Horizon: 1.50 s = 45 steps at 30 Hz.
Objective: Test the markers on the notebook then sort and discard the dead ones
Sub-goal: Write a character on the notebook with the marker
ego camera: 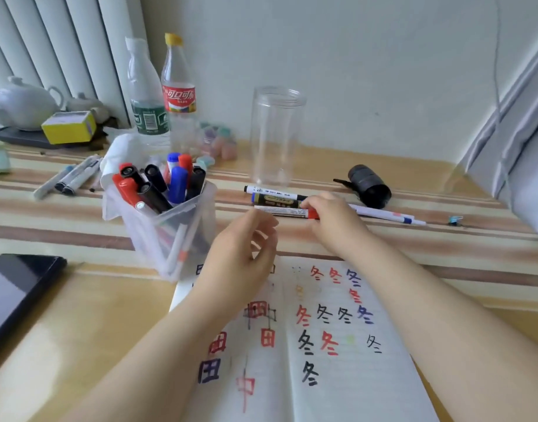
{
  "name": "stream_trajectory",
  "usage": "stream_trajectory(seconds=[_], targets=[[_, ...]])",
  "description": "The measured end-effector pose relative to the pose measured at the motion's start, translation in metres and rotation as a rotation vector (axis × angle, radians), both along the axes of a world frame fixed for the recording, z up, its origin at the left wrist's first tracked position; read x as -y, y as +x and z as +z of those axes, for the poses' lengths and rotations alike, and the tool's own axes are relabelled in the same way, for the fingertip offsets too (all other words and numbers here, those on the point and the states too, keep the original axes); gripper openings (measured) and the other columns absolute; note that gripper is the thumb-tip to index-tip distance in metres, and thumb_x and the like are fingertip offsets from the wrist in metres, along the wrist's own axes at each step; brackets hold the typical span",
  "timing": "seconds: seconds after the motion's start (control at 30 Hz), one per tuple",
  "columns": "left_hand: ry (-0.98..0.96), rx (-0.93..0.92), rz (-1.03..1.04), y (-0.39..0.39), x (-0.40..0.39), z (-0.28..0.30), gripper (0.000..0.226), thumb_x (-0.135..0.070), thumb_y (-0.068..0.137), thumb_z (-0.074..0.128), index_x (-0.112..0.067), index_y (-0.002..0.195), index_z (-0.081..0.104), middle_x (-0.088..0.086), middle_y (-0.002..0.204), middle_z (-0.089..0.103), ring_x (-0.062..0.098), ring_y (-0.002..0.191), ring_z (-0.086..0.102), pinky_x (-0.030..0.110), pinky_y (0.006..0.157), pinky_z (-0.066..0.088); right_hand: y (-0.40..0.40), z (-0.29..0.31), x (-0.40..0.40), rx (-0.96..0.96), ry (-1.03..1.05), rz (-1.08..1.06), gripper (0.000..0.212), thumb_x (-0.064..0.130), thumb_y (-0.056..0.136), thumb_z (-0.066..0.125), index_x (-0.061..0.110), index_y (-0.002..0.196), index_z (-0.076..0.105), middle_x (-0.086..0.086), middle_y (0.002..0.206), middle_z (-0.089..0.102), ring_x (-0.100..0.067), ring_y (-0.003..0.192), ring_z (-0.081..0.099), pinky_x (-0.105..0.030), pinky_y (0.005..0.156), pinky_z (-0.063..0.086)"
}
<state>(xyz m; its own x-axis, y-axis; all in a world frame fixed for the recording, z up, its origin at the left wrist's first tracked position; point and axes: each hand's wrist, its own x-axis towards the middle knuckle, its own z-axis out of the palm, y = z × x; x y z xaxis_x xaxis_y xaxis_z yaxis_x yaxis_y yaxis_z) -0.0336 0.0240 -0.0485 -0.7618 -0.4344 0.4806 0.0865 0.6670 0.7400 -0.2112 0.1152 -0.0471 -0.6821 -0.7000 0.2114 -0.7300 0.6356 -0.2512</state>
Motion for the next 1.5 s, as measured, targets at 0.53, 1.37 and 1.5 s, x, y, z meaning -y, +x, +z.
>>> stream_trajectory(seconds=[0.53,1.37,1.5], targets=[[-0.075,0.006,-0.099,0.003,-0.009,-0.005,0.034,-0.047,0.085,0.048,-0.028,0.114,0.046,-0.020,0.107,0.050,-0.008,0.100,0.047,0.002,0.079,0.037,0.071,0.032,-0.038,0.755,-0.634,-0.049,0.017,0.026,0.092,0.056,0.010,0.098,0.061,0.000,0.083,0.070,-0.010,0.078,0.068,-0.033,0.083,0.054],[-0.341,0.331,-0.441,0.014,-0.008,0.001,0.024,-0.029,0.096,0.042,-0.014,0.101,0.060,-0.001,0.090,0.065,0.011,0.078,0.057,0.017,0.068,0.041,0.118,-0.006,-0.074,-0.613,0.030,0.188,0.048,0.043,0.086,0.037,0.020,0.113,0.069,0.007,0.047,0.053,-0.014,0.035,0.050,-0.020,0.034,0.026],[-0.306,0.361,-0.420,0.015,-0.008,0.005,0.021,-0.034,0.095,0.041,-0.021,0.096,0.057,-0.010,0.081,0.060,0.003,0.072,0.054,0.015,0.065,0.042,0.124,0.010,-0.076,-0.444,0.129,0.140,0.057,0.050,0.092,0.036,0.019,0.140,0.043,0.008,0.060,0.056,-0.016,0.049,0.057,-0.024,0.042,0.033]])
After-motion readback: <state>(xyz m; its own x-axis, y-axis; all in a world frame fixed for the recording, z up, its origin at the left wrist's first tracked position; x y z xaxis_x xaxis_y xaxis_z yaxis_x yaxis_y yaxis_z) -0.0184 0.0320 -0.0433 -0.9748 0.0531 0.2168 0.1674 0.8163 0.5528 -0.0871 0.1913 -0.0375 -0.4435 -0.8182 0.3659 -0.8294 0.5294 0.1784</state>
